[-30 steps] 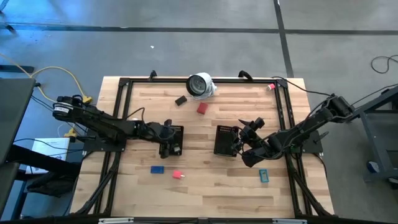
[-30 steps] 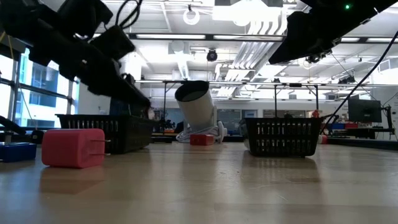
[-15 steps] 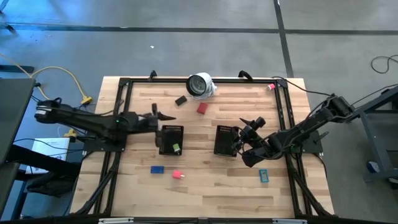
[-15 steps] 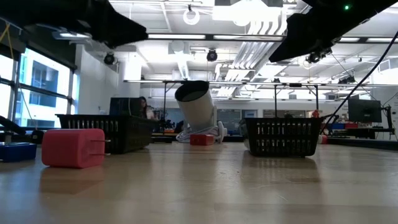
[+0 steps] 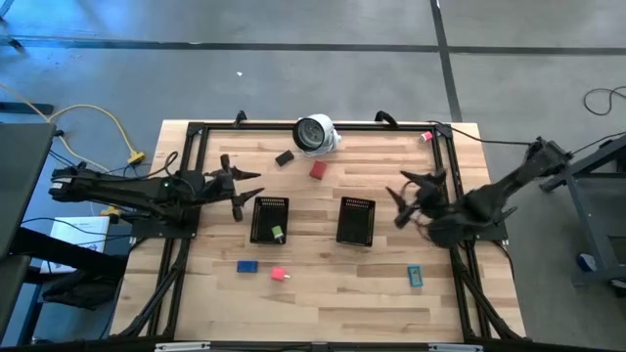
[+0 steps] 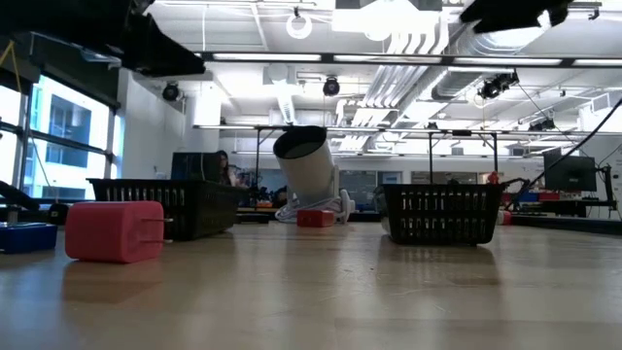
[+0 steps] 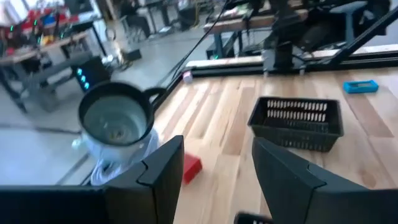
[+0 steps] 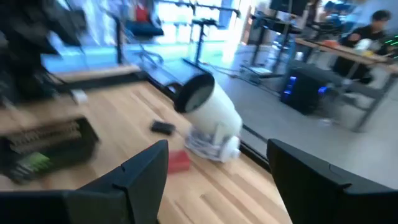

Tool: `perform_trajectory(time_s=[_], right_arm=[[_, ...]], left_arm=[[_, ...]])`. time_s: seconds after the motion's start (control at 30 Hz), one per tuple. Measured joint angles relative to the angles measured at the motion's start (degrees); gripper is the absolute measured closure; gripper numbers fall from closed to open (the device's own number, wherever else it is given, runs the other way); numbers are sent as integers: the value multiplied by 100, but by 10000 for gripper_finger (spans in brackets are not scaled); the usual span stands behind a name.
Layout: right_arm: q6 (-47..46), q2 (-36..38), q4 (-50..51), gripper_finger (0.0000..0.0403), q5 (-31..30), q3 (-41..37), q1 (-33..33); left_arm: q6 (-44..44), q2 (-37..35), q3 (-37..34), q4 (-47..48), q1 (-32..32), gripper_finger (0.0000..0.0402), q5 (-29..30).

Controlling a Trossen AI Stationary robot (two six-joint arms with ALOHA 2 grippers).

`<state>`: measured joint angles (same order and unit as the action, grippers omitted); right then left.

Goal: Pick & Place Office items
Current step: Put the black digital clock into the right black bin

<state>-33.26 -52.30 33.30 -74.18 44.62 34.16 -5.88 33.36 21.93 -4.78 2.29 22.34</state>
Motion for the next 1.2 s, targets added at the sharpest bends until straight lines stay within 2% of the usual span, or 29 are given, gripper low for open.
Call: perform_trajectory(time_s=[0.1,0.23,0.4,0.5,0.63,0.8,0.93,1.2], right_arm=[[-2,443,-93,143,-84,-216,324],[-11,646,-467,143,-197,-670,611],[156,647,-1345,143,-537,-1355,637],[336,612,-1857,143,-495,-1553,633],[327,501,-1909,143,-308,-1646,536],[217,439,-1935,143,-37,-1652,375],[201,379,-1994,143,52,-1652,249],[184,383,-2026,143,375,-1652,178]], left_arm=[[146,-249,-1,255,-155,218,-19],[226,-460,-137,292,-343,218,-205],[414,-492,-440,58,-556,218,-224],[464,-420,-504,-245,-670,218,-230],[600,-204,-510,-282,-909,218,-298],[736,419,-511,-515,-1369,218,-351],[762,1152,-460,-1112,-1877,218,-770],[1066,2941,482,-1207,-2976,218,-1737]])
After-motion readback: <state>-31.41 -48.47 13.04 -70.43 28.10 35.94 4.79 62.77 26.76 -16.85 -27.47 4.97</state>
